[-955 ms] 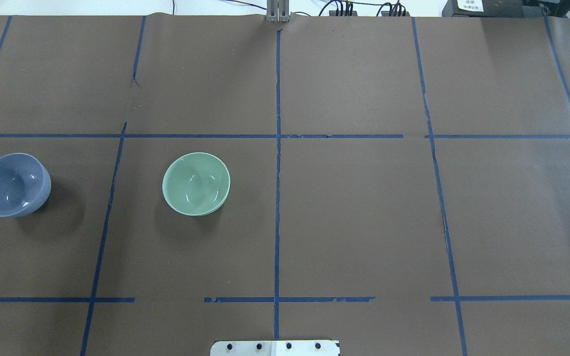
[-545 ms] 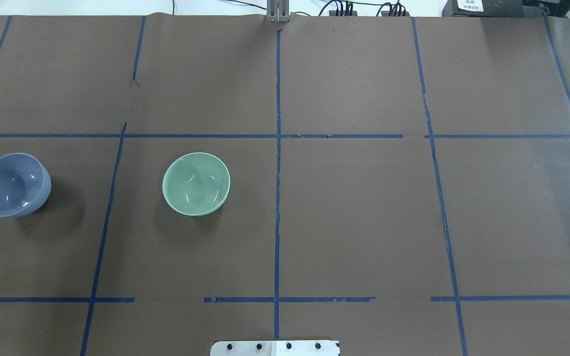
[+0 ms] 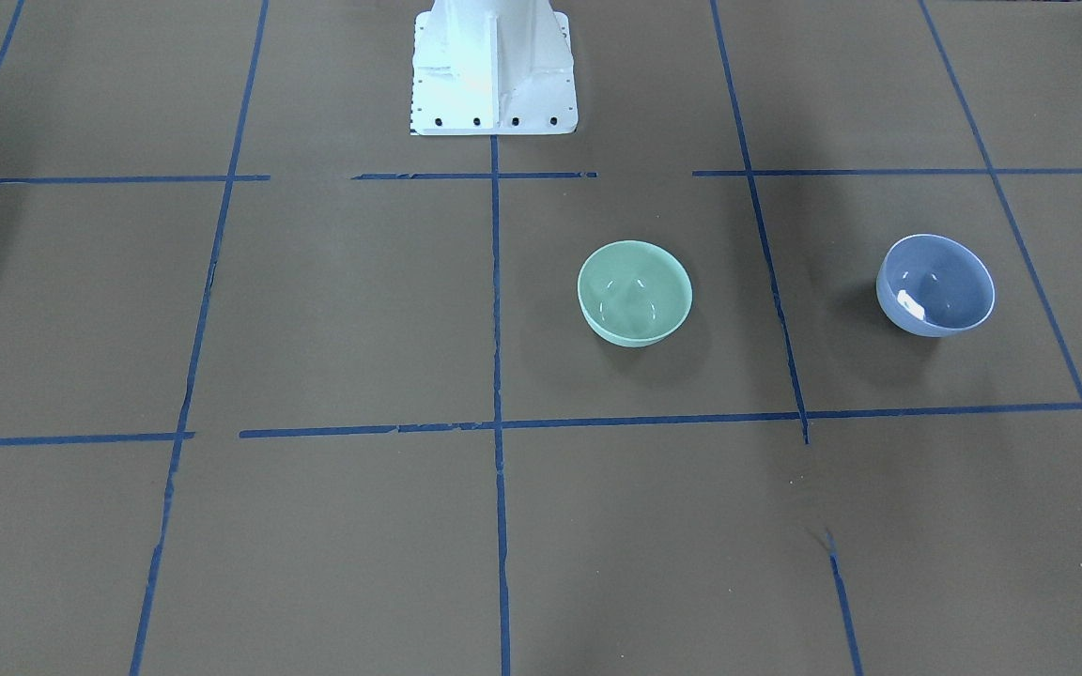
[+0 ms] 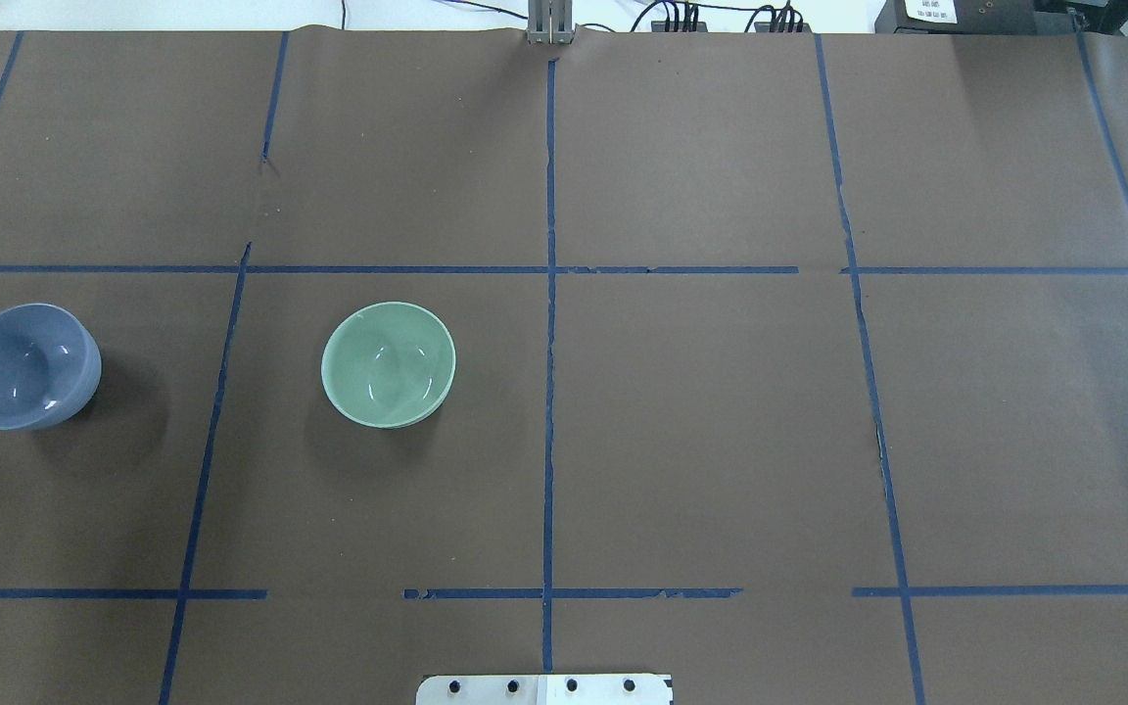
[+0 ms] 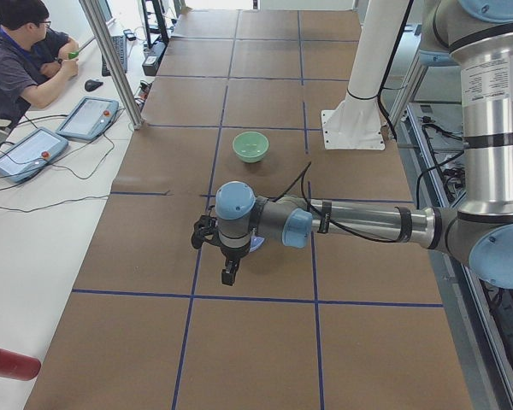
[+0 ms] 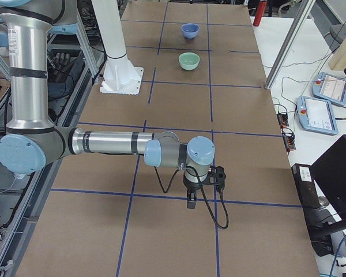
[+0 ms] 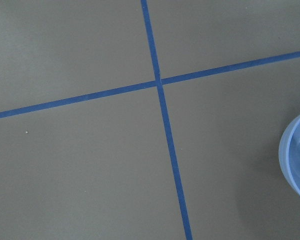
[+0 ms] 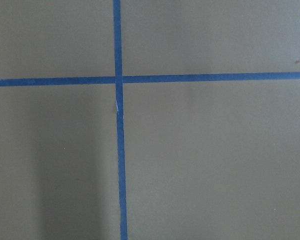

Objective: Stack blue bowl on green bowl

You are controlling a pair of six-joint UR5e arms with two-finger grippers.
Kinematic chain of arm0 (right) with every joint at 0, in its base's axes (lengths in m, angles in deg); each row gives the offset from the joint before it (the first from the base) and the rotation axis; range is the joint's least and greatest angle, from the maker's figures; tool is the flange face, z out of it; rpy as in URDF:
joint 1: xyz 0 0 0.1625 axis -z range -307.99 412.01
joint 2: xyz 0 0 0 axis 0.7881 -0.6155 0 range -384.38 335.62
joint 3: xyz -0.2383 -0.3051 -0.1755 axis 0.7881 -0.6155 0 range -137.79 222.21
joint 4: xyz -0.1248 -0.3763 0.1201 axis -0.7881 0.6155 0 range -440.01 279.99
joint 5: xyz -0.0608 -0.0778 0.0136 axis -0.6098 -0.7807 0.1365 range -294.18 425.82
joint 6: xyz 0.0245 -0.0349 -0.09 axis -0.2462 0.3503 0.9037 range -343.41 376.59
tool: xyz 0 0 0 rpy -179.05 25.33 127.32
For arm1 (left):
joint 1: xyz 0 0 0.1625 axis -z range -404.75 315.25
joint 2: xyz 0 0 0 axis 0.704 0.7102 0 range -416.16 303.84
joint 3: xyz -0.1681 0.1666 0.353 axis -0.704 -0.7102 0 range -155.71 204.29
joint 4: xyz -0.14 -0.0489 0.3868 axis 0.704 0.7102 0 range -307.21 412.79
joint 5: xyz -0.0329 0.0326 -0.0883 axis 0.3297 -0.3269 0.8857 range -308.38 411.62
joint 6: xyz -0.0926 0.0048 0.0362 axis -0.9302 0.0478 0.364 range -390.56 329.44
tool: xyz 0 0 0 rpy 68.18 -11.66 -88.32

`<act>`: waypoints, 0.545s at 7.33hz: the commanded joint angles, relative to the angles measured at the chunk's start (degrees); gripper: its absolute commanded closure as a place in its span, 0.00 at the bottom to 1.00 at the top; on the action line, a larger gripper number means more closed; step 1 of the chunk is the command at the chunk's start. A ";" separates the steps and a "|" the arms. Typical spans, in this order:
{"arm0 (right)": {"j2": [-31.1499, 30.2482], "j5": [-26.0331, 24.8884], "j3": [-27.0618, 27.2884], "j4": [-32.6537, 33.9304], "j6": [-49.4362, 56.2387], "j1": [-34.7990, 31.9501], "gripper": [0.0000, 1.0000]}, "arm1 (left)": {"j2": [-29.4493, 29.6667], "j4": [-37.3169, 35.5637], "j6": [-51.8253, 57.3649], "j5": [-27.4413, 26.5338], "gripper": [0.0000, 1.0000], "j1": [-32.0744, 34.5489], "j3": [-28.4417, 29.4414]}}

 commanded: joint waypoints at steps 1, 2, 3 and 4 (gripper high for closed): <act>0.00 0.00 0.00 0.00 -0.08 0.04 0.00 | -0.02 14.15 -21.18 -0.50 0.00 -10.15 3.12; 0.00 0.00 0.00 0.00 -0.09 0.04 0.00 | -0.02 21.10 -26.84 -0.59 0.00 -12.98 5.83; 0.00 0.00 0.00 0.00 0.00 0.04 0.00 | -0.02 25.34 -30.46 -1.02 0.00 -14.75 8.04; 0.00 0.00 0.00 0.00 0.00 0.04 0.00 | -0.02 27.04 -32.24 -3.12 0.13 -15.98 9.02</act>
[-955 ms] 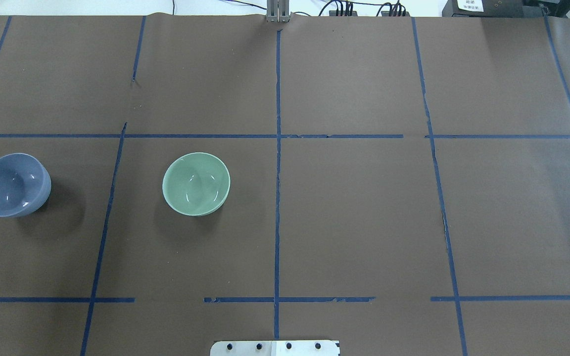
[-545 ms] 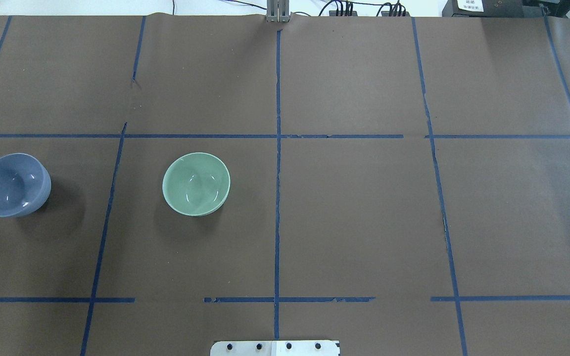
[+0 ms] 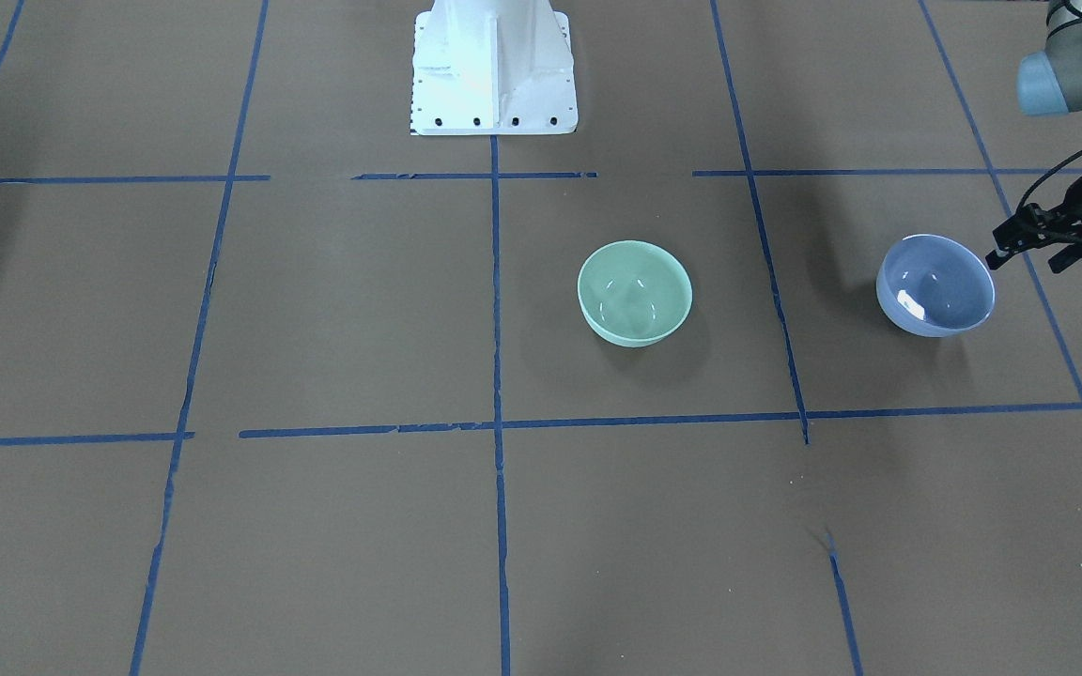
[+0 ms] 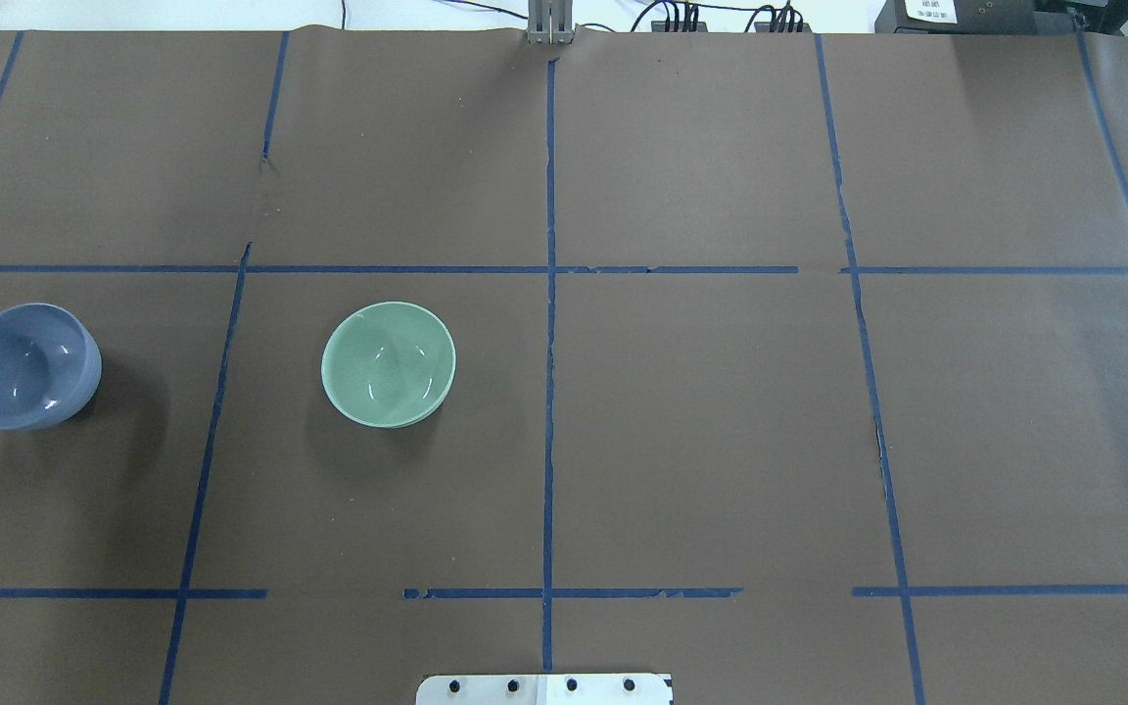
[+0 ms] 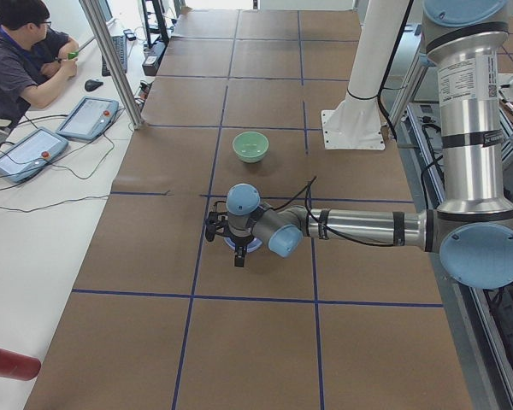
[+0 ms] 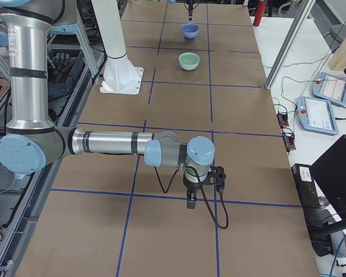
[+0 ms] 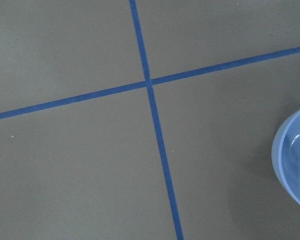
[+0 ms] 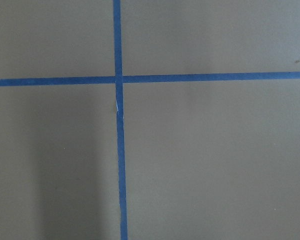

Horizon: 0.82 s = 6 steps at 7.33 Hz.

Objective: Stack blue bowl on green bowl

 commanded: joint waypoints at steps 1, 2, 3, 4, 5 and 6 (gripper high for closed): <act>0.00 0.00 0.00 0.00 0.03 -0.08 0.00 | 0.00 3.84 -5.33 -1.69 0.31 -2.65 1.90; 0.00 0.00 0.00 0.00 -0.06 0.00 0.00 | 0.08 3.84 -6.47 -1.34 0.61 -2.66 1.90; 0.00 0.00 0.00 0.00 0.03 -0.08 0.00 | 0.17 3.41 -6.66 -0.90 1.00 -2.66 1.64; 0.00 0.00 0.00 0.00 0.03 -0.08 0.00 | 0.17 3.23 -6.75 -0.98 1.00 -2.66 1.64; 0.00 0.00 0.00 0.00 0.03 0.00 0.00 | 0.17 3.22 -6.75 -1.07 1.00 -2.66 1.46; 0.00 0.00 0.00 0.00 0.03 0.00 0.00 | 0.26 1.83 -7.18 -1.07 1.00 -2.66 0.42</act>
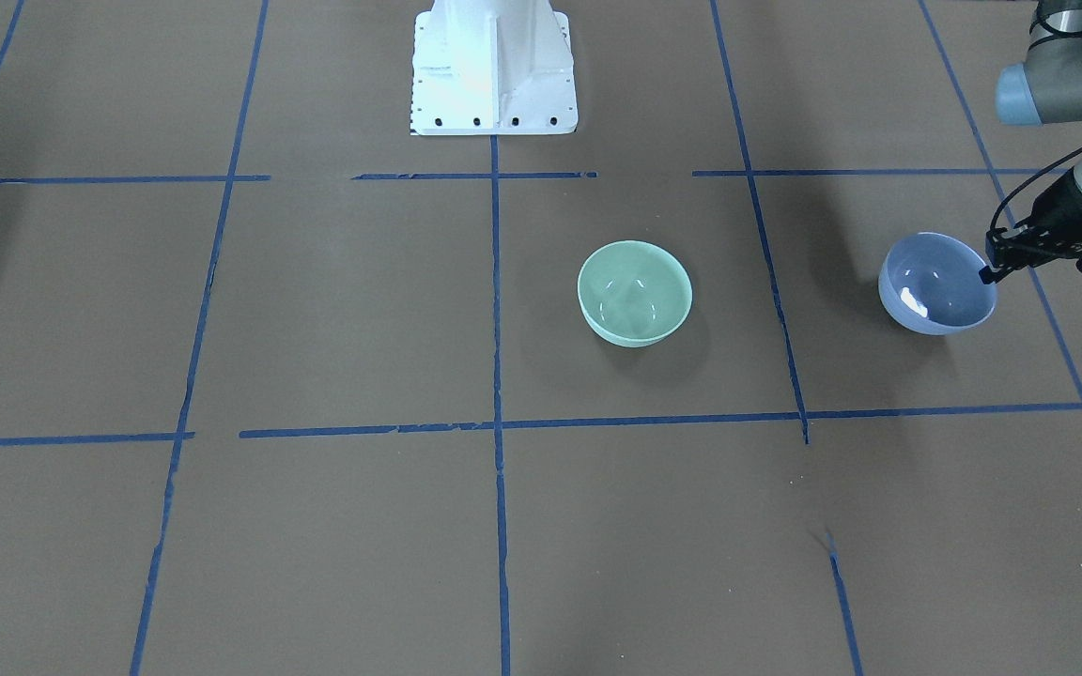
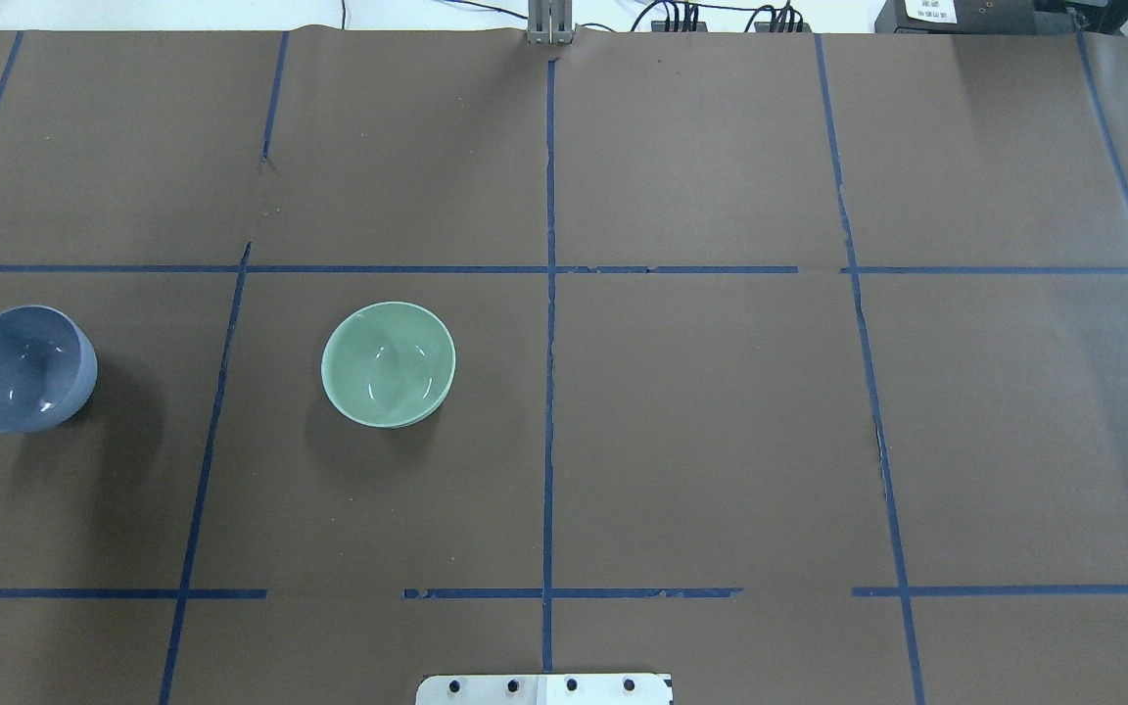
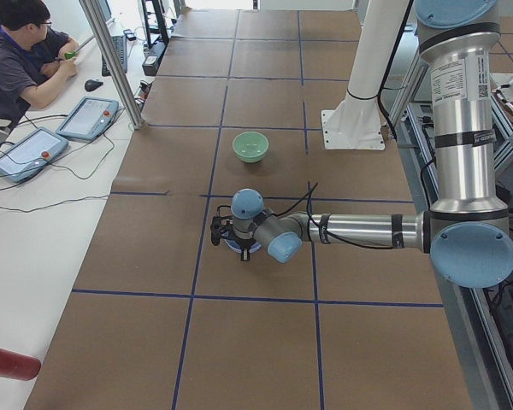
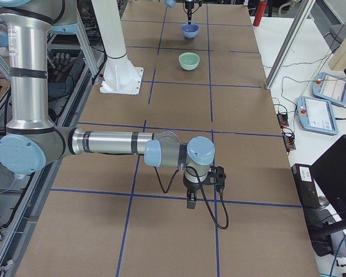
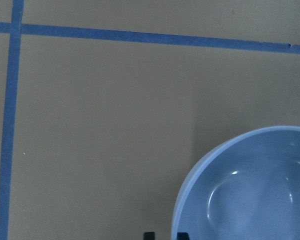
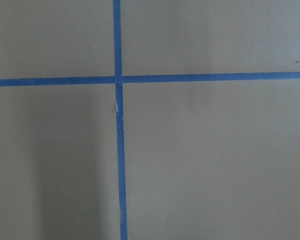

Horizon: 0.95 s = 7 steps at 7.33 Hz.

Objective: Stack blue bowl on green bowl
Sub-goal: 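Reach the left gripper down to the blue bowl's rim and grasp it, then lift the blue bowl with the left gripper and carry it over the green bowl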

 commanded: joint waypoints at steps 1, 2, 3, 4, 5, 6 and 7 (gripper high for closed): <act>0.00 0.00 0.00 0.00 -0.08 0.04 0.00 | 0.33 -7.01 -0.46 -0.02 1.00 -0.01 -4.95; 0.00 0.00 0.00 0.00 0.00 -0.05 0.00 | 2.51 -20.82 -0.46 -0.11 1.00 0.08 -11.87; 0.00 0.00 0.00 0.00 -0.08 0.04 0.00 | 7.49 -32.10 -2.20 -0.20 1.00 0.17 -17.42; 0.00 0.00 0.00 0.00 0.00 0.04 0.00 | 12.85 -36.12 -9.18 -0.11 1.00 -0.01 -19.04; 0.09 0.00 0.00 0.00 0.00 0.04 0.00 | 17.69 -36.16 -18.82 -0.02 1.00 -3.14 -19.23; 0.00 0.00 0.00 0.00 -0.08 0.04 0.00 | 22.00 -36.08 -27.01 -0.37 1.00 -7.96 -19.06; 0.00 0.00 0.00 0.00 0.00 0.04 0.00 | 24.91 -35.99 -33.01 -0.72 1.00 -11.66 -19.32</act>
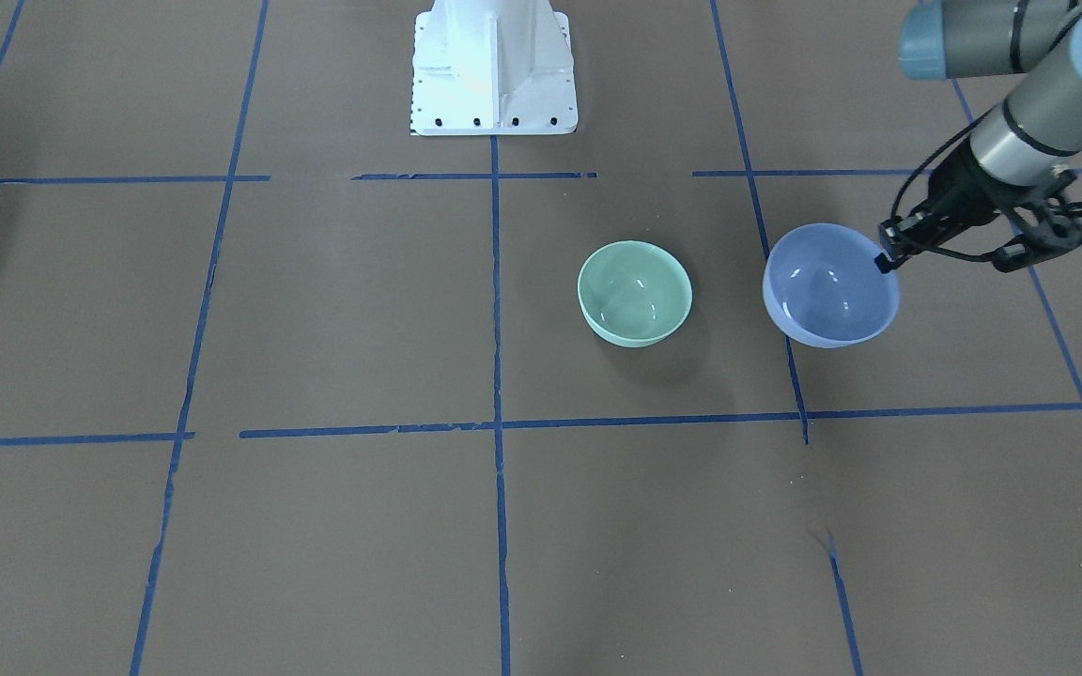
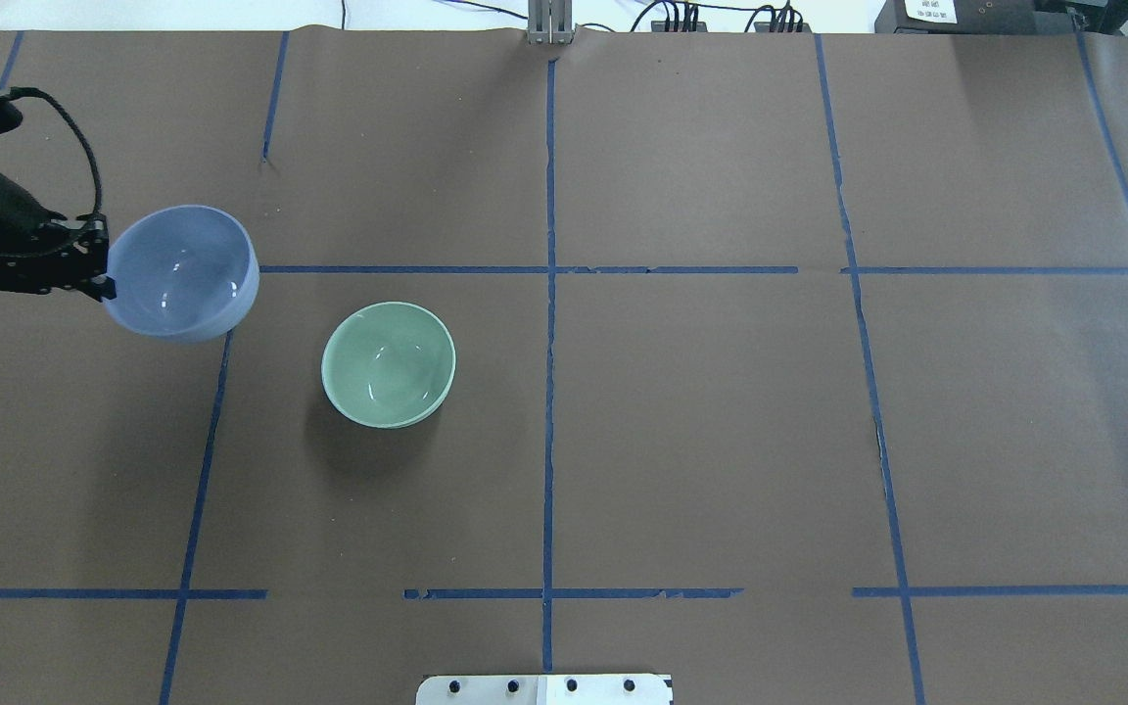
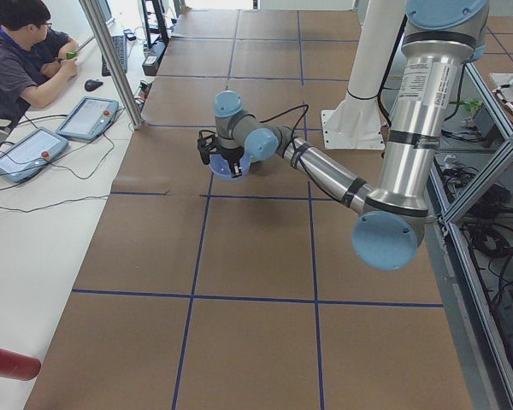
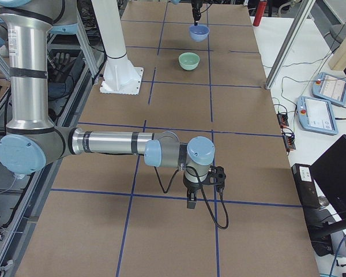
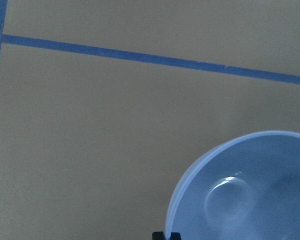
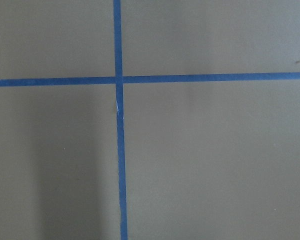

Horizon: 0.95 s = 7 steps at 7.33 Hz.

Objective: Stack blue bowl on green bowl
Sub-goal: 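Lift the blue bowl with the left gripper and carry it over the green bowl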

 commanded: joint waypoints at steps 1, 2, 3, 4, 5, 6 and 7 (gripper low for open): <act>-0.02 0.00 0.00 0.00 0.04 0.00 0.00 | 6.91 -0.12 -13.95 -0.81 1.00 -8.40 -0.26; -0.02 0.00 0.00 0.00 -0.05 0.00 0.00 | 8.06 -0.12 -18.43 -2.99 1.00 -11.05 -0.69; -0.02 0.00 0.00 0.00 -0.05 0.00 0.00 | 8.51 -0.03 -21.61 -5.54 1.00 -13.42 -0.43; -0.02 0.00 0.00 0.00 0.04 0.00 0.00 | 8.78 1.28 -23.38 -7.30 1.00 -14.84 0.53; -0.02 0.00 0.00 0.00 0.04 0.00 0.00 | 8.78 3.81 -25.05 -8.63 1.00 -15.72 2.01; -0.02 0.00 0.00 0.00 -0.05 0.00 0.00 | 8.78 5.58 -26.20 -8.90 1.00 -16.43 3.77; -0.02 0.00 0.00 0.00 0.04 -0.09 0.00 | 8.78 5.60 -26.56 -9.86 1.00 -17.57 4.31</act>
